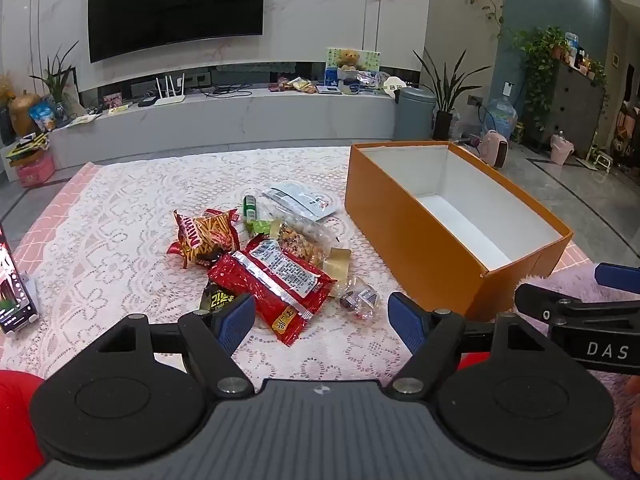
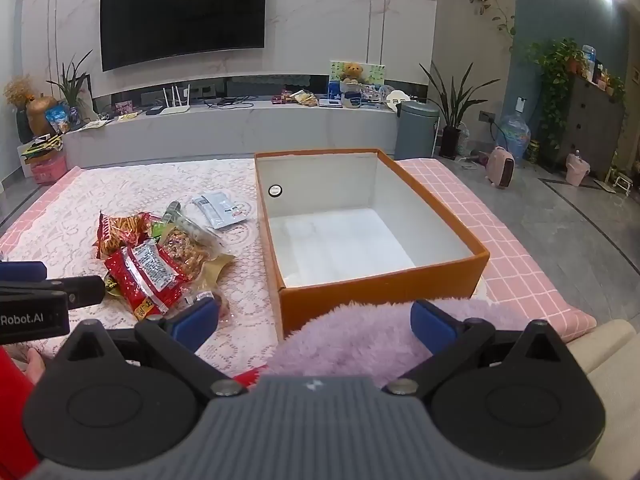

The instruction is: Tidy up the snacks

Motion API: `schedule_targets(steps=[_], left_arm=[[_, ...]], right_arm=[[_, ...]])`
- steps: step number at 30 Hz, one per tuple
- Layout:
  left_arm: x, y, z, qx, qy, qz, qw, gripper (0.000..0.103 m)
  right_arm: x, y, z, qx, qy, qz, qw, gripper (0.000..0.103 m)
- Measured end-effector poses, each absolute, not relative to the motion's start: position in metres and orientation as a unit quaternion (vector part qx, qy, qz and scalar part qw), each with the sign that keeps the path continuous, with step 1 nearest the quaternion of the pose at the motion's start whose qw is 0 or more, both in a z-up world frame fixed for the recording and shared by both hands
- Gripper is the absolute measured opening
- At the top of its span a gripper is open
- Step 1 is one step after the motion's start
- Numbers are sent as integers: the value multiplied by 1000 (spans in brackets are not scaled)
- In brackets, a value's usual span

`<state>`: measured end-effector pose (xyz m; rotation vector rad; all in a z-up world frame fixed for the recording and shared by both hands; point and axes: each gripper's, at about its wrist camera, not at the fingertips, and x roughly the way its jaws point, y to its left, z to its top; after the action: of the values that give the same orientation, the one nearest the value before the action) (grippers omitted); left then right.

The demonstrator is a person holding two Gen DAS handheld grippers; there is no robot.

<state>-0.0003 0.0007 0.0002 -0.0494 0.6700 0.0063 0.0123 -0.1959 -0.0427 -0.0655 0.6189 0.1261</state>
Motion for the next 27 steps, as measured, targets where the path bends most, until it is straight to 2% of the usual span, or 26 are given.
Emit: schedule_targets(steps=[10,27], left_arm=[[-1,-2,0,-27,331,-5,943,82],[2,3,-2,-32,342,1,939,82]], right_arm=[[14,-197,-43,-32,305,55,950,100],[11,-193,-42,-35,305,62,950,100]])
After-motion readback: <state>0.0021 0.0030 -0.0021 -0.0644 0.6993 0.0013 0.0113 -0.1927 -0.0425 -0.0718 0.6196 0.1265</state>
